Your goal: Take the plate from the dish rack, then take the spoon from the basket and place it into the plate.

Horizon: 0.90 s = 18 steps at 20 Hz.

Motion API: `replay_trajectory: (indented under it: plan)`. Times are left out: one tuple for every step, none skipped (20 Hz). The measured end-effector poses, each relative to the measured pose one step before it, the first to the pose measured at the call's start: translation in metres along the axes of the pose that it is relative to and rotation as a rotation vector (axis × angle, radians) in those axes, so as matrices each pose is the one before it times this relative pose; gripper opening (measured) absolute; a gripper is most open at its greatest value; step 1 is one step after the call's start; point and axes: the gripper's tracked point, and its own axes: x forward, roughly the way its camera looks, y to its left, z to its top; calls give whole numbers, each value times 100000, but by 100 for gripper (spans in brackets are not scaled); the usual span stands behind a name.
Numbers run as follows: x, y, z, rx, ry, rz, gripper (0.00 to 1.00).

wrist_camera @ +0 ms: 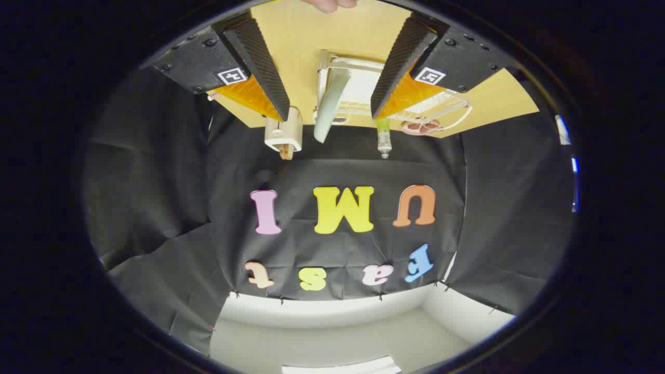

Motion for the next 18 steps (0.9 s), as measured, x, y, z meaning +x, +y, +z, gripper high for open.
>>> replay_trajectory:
  plan:
    - [-30, 66, 172, -22, -362, 541, 100]
    - [-59, 69, 160, -153, -479, 244, 100]
    - [-38, -214, 144, -536, -332, -636, 100]
    - [-49, -95, 31, -706, -445, -446, 100]
    - [-86, 37, 64, -542, -151, -91, 100]
    - [-61, 167, -38, -260, -36, 298, 100]
    - [-59, 95, 111, -119, -73, 267, 100]
    - [64, 1, 0, -118, -106, 165, 100]
    - [35, -15, 86, -43, 43, -171, 100]
    - [-18, -54, -80, 151, -15, 22, 100]
    - [-94, 12, 35, 368, 24, 114, 100]
    - [18, 64, -37, 329, 244, 328, 100]
    - [-38, 16, -30, 407, 319, 380, 100]
    - [-19, 103, -39, 309, 319, 508, 100]
    - [-12, -60, 35, -62, 202, 111, 100]
    - [-55, -91, 105, -221, 70, -276, 100]
    - [35, -170, 159, 32, -34, -321, 100]
    - [52, -139, 66, 435, 240, -459, 100]
